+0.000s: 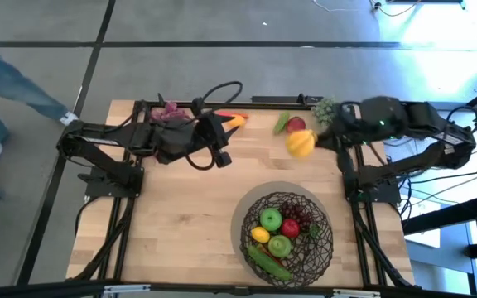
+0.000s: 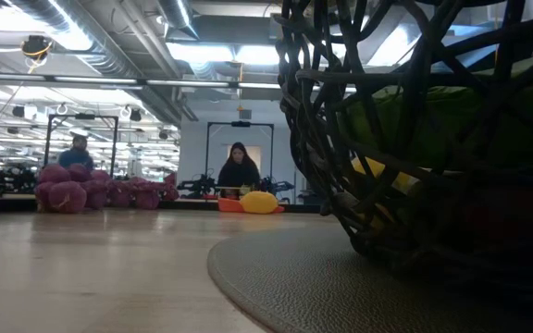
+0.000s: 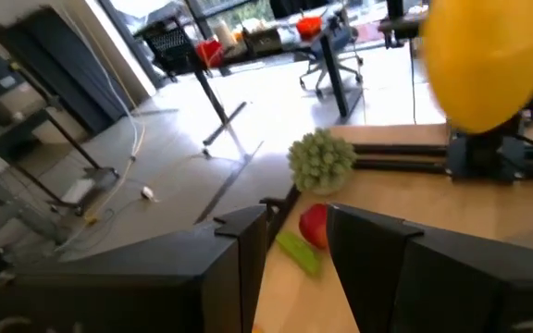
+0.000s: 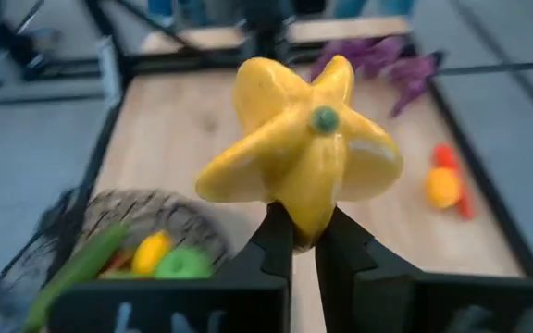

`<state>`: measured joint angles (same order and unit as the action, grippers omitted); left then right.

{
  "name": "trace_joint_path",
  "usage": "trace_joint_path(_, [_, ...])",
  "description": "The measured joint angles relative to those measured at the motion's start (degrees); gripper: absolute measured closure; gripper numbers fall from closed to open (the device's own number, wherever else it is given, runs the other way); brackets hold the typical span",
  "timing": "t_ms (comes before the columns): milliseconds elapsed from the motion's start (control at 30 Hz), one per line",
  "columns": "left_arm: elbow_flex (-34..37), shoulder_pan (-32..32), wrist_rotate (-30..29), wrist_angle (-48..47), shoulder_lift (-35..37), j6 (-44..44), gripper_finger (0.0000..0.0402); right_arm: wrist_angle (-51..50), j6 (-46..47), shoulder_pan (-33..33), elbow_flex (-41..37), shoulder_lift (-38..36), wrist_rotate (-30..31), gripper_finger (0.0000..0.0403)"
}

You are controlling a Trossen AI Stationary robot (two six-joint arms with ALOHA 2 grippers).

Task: Build produce basket
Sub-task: Put the yellow star fruit into the wire basket

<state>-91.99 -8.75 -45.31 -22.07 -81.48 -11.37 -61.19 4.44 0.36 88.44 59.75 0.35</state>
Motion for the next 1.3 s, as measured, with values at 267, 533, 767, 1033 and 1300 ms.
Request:
trace_joint_path(267, [0.0,-0.7,3.6,-1.6,0.0,3.4,0.0295,-7.8,2.8,16.4,-0.1,-1.8,-4.9,0.0388])
trace_joint_path(533, [0.0,-3.7,6.8,-3.7,0.0,6.0,0.0295,2.4,19.1,32.1,-10.3,-1.8,-3.0,0.0388])
trace_joint_path(767, [0.0,-5.4,17.5,-4.8,-0.1,11.3,0.0295,22.8,28.7,41.3,-24.6,-1.8,1.0,0.0388])
trace_joint_path(1033, [0.0,-5.7,32.1,-5.9,-0.1,17.1,0.0298,40.3,37.9,47.6,-40.4,-1.4,8.8,0.0388])
trace_joint_path(1300, [0.0,-5.7,37.5,-10.3,-0.6,21.9,0.0298,45.8,40.9,50.3,-47.9,2.9,9.7,0.0388])
